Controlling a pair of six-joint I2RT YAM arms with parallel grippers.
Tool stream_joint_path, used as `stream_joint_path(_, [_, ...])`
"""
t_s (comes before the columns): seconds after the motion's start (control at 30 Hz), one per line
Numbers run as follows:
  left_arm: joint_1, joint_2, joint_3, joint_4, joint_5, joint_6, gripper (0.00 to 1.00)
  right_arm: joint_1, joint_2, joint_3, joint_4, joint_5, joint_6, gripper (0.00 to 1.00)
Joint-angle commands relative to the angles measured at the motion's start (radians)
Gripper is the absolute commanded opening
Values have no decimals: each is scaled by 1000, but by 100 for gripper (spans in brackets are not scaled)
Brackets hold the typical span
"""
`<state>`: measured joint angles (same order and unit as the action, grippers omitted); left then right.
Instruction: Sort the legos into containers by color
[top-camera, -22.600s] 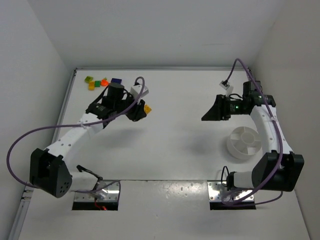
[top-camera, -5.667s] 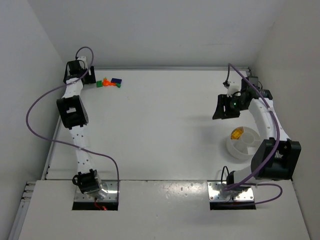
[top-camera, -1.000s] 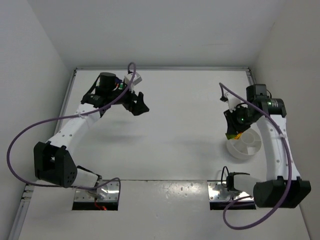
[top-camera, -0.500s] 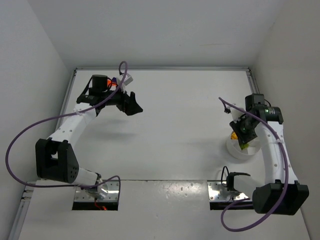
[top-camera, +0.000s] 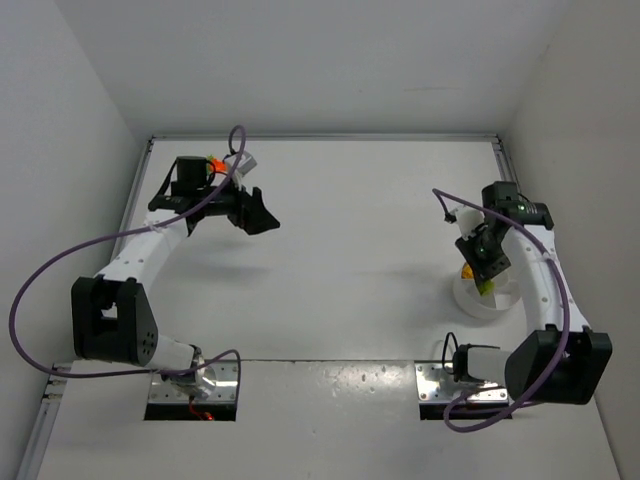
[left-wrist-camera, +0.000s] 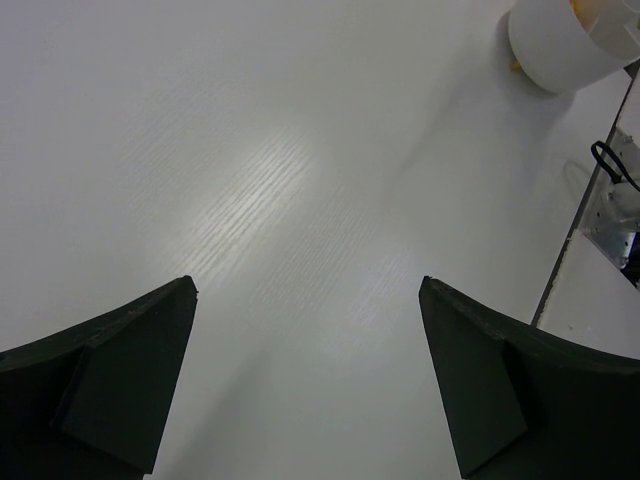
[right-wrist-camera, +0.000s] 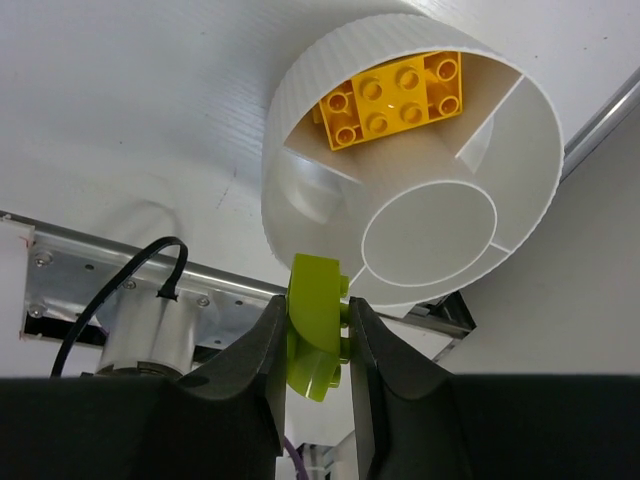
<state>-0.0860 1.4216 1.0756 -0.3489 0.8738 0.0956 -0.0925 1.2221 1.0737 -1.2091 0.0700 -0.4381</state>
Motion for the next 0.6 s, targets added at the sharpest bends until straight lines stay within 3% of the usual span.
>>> stream_joint_path(0.0, [28,-7,1,54,53,-2,100,-6,27,29,29,13,-1,0])
stream_joint_path(0.27, [57,13,1,54,73,-2,100,-6,73,29,40,43,-10,2])
stream_joint_path(0.57, [86,31,1,54,91,-2,100,-6,93,49,40,53,-10,31])
